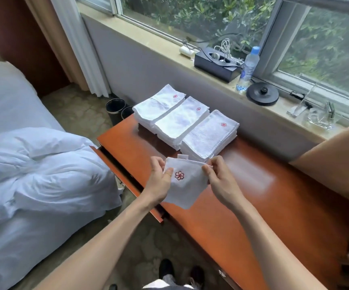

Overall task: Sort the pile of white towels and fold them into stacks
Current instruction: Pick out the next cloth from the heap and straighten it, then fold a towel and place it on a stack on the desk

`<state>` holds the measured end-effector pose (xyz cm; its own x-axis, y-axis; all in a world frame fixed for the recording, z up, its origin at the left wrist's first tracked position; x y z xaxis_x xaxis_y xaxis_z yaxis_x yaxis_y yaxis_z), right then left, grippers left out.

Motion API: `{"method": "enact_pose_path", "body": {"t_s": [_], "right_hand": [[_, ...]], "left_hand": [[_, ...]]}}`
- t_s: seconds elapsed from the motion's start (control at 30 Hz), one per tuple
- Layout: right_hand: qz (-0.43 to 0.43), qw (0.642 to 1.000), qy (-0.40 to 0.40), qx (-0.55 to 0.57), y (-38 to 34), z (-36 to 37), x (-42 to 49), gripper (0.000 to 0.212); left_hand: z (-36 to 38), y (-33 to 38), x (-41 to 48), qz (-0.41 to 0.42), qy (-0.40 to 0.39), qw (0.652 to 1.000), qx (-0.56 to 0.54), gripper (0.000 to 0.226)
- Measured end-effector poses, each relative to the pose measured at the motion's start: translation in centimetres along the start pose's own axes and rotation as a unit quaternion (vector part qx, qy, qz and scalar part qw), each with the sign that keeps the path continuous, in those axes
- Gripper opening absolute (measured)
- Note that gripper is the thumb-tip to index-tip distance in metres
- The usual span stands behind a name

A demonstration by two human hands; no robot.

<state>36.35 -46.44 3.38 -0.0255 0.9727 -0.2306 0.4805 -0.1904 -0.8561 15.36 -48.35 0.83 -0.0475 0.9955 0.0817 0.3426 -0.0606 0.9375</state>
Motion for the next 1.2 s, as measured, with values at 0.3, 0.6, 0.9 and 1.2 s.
{"method": "enact_pose_path", "body": {"t_s": [0.3, 0.6, 0.9, 1.2], "right_hand": [[-0.025, 0.998, -0.032, 0.048, -1.8, 6.2, 4.2, 0.016], [0.000, 0.999, 0.006, 0.053, -7.3, 13.7, 10.6, 0.010], [0.033, 0.991, 0.097, 0.082, -13.5, 17.4, 14.9, 0.018], [0.024, 0.974, 0.182, 0.130, -14.6, 12.4, 18.9, 0.019]], "left_hand": [[-6.7, -1.2, 1.7, 0.031, 0.055, 0.995, 0.077, 0.030], [-15.3, -6.2, 10.7, 0.055, 0.036, 0.998, -0.004, 0.036], [-21.3, -8.0, 21.0, 0.095, -0.049, 0.993, -0.052, 0.034], [-18.0, -4.5, 28.6, 0.151, -0.144, 0.977, -0.046, 0.041]]}}
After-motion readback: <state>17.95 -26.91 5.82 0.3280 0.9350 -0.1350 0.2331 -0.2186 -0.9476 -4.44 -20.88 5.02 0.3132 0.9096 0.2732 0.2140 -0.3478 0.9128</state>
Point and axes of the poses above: each hand's wrist, its own x-axis towards the middle knuckle, its own z-axis out of the palm, y = z × x, the point moved 4 cm from there along x, towards the middle knuckle, and after that the axes turned 13 degrees about z, right-handed, at the moved point
